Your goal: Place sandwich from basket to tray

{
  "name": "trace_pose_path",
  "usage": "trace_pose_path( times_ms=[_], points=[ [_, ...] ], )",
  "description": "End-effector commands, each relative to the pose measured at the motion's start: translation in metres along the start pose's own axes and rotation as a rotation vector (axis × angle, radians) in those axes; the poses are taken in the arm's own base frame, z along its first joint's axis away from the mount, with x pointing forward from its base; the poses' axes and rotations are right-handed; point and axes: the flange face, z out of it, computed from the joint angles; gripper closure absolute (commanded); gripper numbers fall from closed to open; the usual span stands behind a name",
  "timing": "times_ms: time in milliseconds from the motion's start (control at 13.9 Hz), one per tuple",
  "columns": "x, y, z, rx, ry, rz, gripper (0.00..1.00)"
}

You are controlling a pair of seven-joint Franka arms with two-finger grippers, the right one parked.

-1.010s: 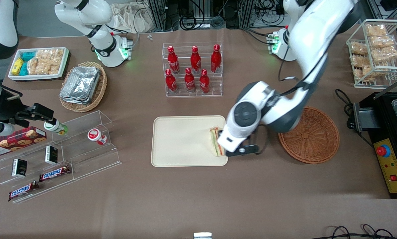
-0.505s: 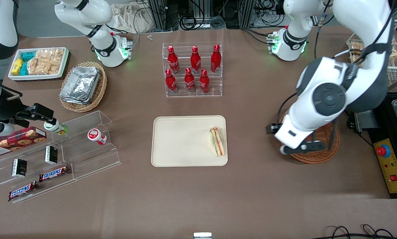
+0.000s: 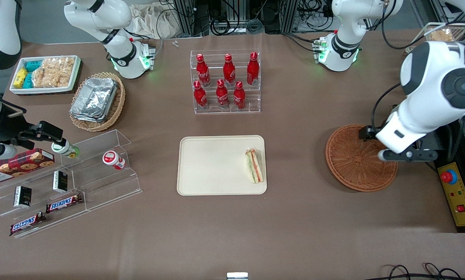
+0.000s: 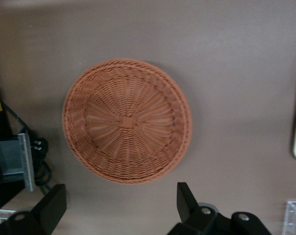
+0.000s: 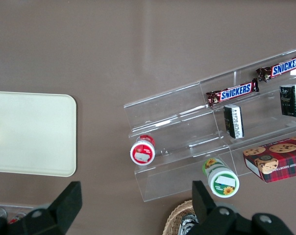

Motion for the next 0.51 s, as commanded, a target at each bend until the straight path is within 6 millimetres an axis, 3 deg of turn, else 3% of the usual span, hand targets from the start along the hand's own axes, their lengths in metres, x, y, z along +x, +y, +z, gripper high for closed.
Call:
trace_pose_path(
  times_ms=[0,144,433],
  points=[
    [-0.019,-0.026,0.004,-0.013,0.023,0.073,0.0],
    [-0.011,-0.038,-0.006,-0.015,0.024,0.103,0.0],
    [0.007,-0.037,-0.013,-0.014,-0.017,0.13,0.0]
  ],
)
